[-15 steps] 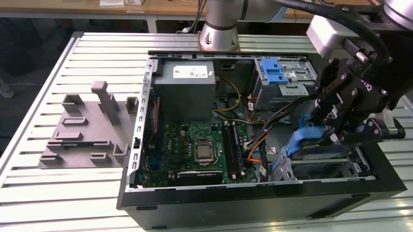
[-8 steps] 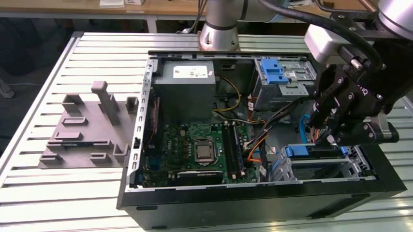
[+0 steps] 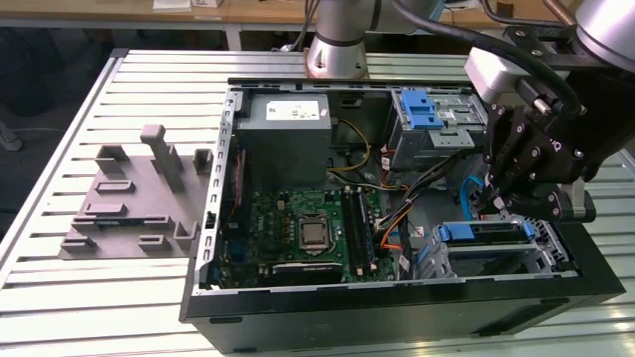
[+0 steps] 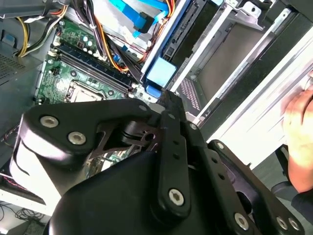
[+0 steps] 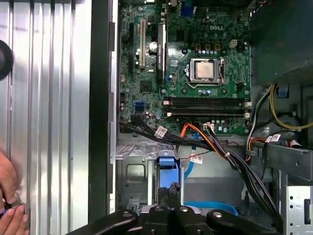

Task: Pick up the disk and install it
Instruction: 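Insert the disk into the insertion slot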

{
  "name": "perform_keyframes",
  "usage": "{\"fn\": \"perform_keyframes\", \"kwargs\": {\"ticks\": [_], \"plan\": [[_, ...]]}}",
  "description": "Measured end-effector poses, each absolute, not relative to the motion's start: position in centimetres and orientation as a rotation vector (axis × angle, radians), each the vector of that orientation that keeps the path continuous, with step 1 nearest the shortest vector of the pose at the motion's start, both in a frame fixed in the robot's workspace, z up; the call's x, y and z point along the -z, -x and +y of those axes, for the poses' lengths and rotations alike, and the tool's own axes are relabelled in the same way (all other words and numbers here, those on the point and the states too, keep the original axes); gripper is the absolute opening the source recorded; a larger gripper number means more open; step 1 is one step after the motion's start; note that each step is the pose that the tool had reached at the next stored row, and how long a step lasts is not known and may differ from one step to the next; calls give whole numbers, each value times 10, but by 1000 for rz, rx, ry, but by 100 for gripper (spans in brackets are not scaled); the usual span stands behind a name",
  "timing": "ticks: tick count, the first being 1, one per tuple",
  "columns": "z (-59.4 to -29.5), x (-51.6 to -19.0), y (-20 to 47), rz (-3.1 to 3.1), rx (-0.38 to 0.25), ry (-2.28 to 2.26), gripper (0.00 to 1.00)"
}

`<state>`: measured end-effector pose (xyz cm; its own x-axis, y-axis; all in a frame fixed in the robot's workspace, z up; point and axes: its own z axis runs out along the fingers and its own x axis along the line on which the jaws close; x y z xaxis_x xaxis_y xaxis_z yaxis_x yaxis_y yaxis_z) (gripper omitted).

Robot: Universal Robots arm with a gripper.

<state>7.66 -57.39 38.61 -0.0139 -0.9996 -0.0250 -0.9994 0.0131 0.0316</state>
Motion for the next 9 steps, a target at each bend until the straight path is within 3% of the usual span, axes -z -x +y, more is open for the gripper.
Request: {"fn": "perform_keyframes", "kwargs": {"ticks": [9], "plan": [[-574,-379,-77,-2233,63,-2203,11]]}}
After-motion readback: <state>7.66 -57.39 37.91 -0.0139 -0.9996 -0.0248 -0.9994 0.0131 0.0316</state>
